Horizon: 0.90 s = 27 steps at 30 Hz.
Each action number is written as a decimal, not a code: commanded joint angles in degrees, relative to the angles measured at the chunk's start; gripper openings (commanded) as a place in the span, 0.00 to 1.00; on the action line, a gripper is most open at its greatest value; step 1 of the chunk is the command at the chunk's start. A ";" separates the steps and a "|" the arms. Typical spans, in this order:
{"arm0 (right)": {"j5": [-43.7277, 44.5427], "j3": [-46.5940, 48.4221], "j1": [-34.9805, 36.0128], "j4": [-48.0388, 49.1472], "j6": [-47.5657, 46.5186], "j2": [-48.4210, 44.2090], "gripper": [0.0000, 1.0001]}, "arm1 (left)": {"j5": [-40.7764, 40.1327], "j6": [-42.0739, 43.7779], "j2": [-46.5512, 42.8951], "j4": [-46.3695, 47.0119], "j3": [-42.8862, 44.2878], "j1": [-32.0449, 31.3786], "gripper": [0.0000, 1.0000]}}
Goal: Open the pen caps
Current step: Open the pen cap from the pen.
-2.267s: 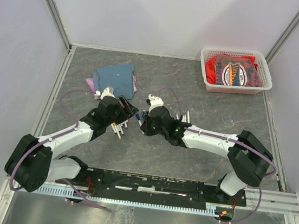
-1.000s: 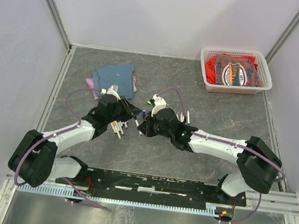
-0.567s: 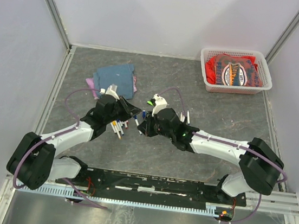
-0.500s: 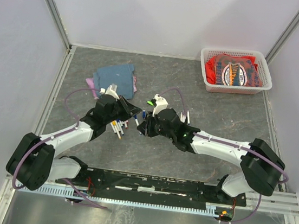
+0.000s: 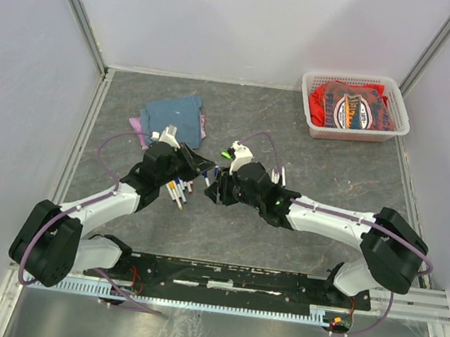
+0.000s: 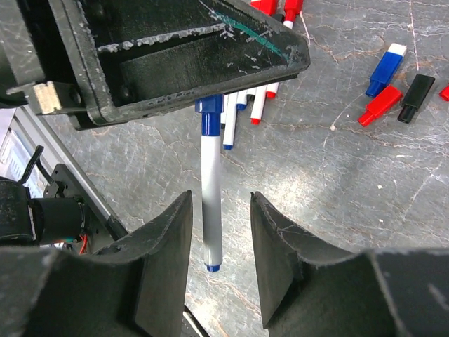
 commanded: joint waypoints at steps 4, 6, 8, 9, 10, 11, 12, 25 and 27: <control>-1.69 4.80 -1.02 2.97 0.27 3.41 0.38 | 2.37 -3.02 0.44 4.06 0.34 0.14 0.03; -1.90 5.36 -1.58 2.78 0.16 4.29 0.26 | 2.52 -3.08 0.58 4.12 0.52 0.14 0.03; -2.47 5.67 -2.27 2.68 0.02 5.19 0.10 | 2.37 -2.88 0.66 3.73 0.72 0.10 0.03; -2.86 5.86 -2.64 2.64 -0.17 5.57 0.03 | 2.25 -2.74 0.78 3.44 0.88 0.13 0.03; -2.84 6.04 -2.88 2.09 -0.47 5.94 0.01 | 1.92 -2.60 0.97 3.12 1.05 0.18 0.03; -2.69 6.20 -2.93 1.56 -0.96 6.29 0.01 | 1.50 -2.41 1.15 2.00 1.50 0.15 0.03; -2.40 6.42 -2.98 0.83 -1.71 6.57 0.01 | 0.54 -2.14 1.25 0.61 2.04 0.14 0.03; 13.77 9.54 -0.21 -8.97 -12.39 11.89 0.01 | -18.28 -9.25 5.64 -10.44 7.96 -1.18 0.03; 16.20 9.16 0.23 -9.22 -13.41 12.38 0.01 | -19.52 -10.22 6.81 -10.69 8.95 -1.60 0.03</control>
